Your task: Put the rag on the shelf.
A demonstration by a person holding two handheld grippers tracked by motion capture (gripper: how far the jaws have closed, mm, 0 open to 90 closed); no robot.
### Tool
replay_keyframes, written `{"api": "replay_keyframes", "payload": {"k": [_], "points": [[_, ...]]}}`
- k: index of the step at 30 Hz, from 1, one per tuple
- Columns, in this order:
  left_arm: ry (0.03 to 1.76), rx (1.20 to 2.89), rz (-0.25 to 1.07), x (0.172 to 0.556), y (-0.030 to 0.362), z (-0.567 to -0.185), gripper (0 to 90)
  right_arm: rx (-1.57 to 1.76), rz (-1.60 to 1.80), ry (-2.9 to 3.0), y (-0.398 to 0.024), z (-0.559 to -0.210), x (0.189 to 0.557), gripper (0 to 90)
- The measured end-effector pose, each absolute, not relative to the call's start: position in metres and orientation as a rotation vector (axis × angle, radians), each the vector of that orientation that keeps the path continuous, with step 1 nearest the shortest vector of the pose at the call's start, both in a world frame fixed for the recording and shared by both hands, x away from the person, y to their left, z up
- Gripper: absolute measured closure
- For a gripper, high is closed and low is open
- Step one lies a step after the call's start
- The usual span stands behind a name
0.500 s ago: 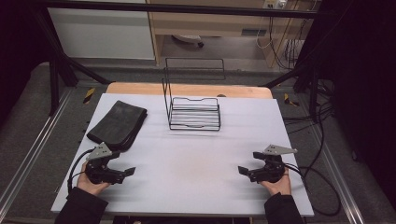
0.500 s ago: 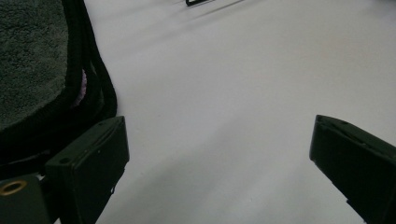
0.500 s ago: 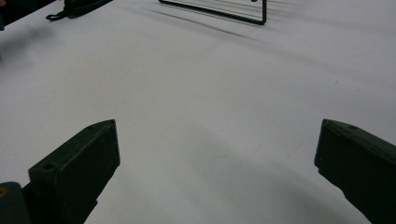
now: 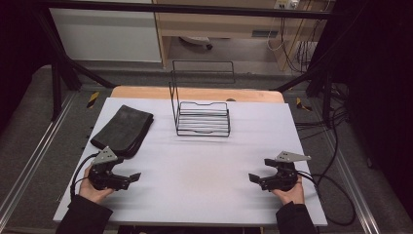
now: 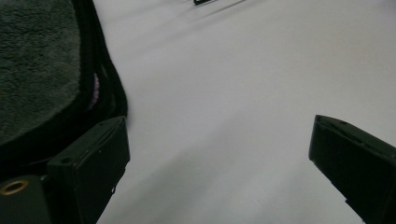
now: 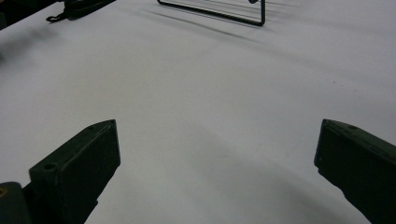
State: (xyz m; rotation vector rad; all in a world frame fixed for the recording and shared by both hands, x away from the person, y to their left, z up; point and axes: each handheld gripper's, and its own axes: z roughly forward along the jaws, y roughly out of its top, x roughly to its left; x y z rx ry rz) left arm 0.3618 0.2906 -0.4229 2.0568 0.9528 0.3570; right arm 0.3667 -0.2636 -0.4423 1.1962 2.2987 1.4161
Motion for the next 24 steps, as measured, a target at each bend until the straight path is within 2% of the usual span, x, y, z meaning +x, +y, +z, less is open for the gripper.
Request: {"api": "replay_keyframes", "payload": {"k": [5, 8, 14, 24], "points": [[1.014, 2.064, 0.407, 0.371, 0.301, -0.413, 8.0, 1.201, 1.417, 2.295, -0.264, -0.442, 0.367, 1.1], [1.039, 2.058, 0.426, 0.375, 0.306, -0.410, 13.6, 1.196, 1.413, 2.297, -0.263, -0.443, 0.367, 1.1], [1.157, 2.026, 0.439, 0.389, 0.320, -0.408, 31.5, 1.195, 1.407, 2.299, -0.263, -0.443, 0.367, 1.2], [1.276, 2.072, 0.455, 0.399, 0.326, -0.431, 61.5, 1.195, 1.405, 2.303, -0.263, -0.443, 0.367, 1.3]]}}
